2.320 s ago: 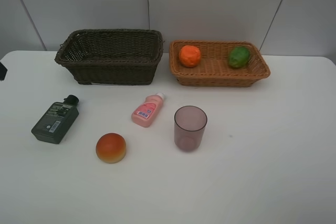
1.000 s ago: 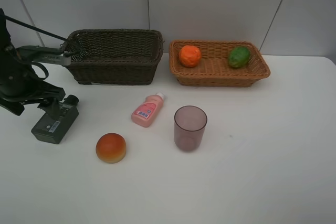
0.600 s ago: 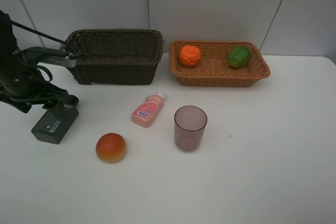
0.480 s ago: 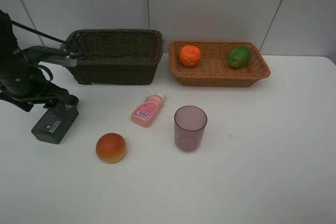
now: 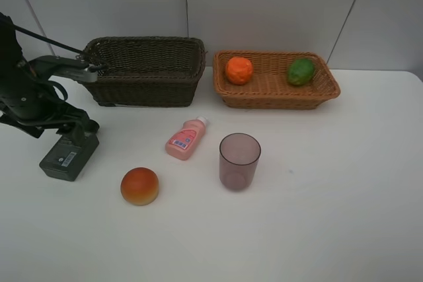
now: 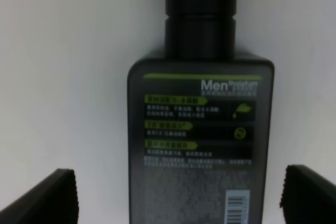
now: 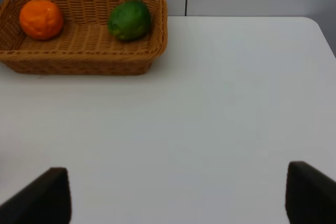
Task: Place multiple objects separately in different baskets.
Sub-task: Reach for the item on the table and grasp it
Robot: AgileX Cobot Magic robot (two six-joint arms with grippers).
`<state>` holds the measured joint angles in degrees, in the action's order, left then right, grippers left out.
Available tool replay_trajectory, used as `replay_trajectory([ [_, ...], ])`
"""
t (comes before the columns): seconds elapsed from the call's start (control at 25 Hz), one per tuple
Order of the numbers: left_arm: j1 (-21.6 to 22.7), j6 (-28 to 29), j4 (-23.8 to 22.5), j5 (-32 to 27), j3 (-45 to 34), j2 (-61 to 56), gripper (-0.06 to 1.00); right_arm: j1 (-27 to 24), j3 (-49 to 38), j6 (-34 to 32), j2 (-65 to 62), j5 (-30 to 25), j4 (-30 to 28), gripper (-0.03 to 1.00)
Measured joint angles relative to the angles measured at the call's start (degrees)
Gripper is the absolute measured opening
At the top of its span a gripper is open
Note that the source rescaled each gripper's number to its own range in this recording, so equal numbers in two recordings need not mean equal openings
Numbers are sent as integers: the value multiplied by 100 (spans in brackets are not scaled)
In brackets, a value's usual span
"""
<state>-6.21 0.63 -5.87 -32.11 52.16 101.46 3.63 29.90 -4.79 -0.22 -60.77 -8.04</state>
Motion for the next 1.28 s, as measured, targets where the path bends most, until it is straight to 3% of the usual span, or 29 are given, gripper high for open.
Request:
replay_trajectory([
  [0.76, -68, -11, 157, 462, -36, 375, 100, 0, 0, 0, 0, 0, -4, 70],
  [1.28, -68, -11, 168, 458, -36, 609, 100, 0, 0, 0, 0, 0, -4, 70],
])
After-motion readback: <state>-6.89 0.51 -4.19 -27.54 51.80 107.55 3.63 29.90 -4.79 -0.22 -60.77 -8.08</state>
